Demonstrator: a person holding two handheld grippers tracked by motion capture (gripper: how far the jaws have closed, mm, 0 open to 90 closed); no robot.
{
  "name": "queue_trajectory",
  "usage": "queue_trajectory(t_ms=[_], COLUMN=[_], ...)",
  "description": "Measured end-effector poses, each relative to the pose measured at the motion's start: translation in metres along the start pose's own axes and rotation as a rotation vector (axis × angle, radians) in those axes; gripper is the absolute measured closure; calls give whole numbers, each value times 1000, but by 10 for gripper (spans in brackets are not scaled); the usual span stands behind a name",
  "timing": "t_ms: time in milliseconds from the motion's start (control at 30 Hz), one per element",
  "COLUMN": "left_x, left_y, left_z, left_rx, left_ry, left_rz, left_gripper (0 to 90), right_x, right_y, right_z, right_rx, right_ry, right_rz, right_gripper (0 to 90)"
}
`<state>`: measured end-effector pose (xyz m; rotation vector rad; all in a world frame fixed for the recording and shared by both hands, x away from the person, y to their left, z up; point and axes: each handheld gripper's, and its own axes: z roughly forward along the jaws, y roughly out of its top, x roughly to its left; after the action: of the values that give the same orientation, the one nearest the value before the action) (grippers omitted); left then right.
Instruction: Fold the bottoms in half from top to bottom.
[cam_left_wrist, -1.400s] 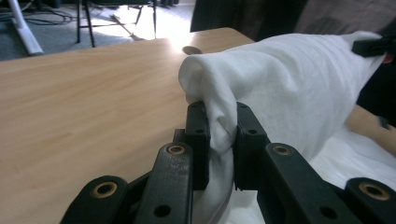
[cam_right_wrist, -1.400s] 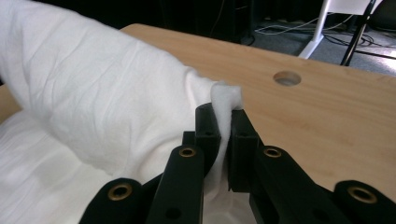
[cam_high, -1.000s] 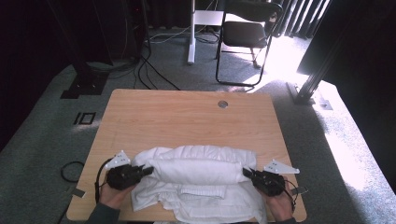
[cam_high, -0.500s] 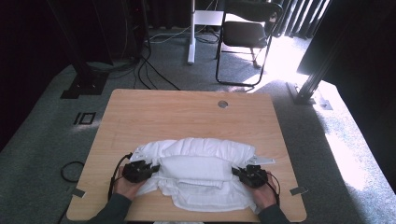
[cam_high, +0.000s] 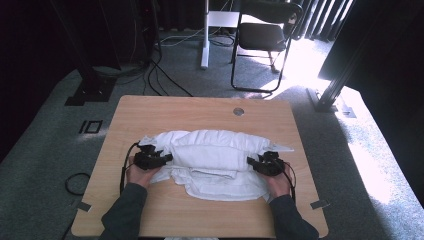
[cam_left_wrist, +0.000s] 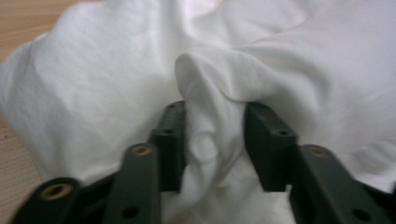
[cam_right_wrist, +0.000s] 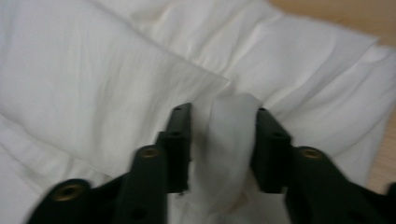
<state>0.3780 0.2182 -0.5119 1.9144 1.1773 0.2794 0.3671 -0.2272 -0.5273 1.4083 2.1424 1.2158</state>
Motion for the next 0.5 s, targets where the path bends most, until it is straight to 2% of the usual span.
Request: queue_trajectory(t_ms=[67, 100, 133, 167, 233, 267, 300, 333, 433, 467, 500], left_x=[0, 0, -1, -2, -5, -8, -8, -14, -20, -27, -27], left_y=[6, 6, 15, 21, 33, 39, 39, 51, 60, 63, 63], left_z=[-16, -16, -27, -31, -34, -35, -35, -34, -27, -16, -16], left_rx=[-50, -50, -101, -121, -153, -167, -167, -184, -158, -118, -118], left_ry=[-18, -18, -27, -30, -41, -31, -31, -23, -23, -27, -27], left_rz=[-2, -2, -11, -11, -5, 5, 5, 15, 14, 26, 26], left_gripper=[514, 507, 498, 496, 495, 495, 496, 498, 504, 508, 510], right_x=[1, 2, 3, 4, 6, 7, 7, 11, 20, 24, 24], right_y=[7, 12, 16, 22, 32, 38, 38, 47, 54, 54, 54], right_z=[-12, -17, -20, -22, -22, -20, -20, -14, -3, 0, 0], right_rx=[-43, -65, -81, -93, -109, -113, -113, -113, -75, -64, -64], right_ry=[10, 1, -2, -2, -10, -16, -16, -21, -37, -35, -35], right_rz=[4, 0, -1, -1, 4, 7, 7, -2, -26, -36, -36], right_gripper=[491, 470, 462, 460, 461, 462, 462, 463, 463, 463, 463])
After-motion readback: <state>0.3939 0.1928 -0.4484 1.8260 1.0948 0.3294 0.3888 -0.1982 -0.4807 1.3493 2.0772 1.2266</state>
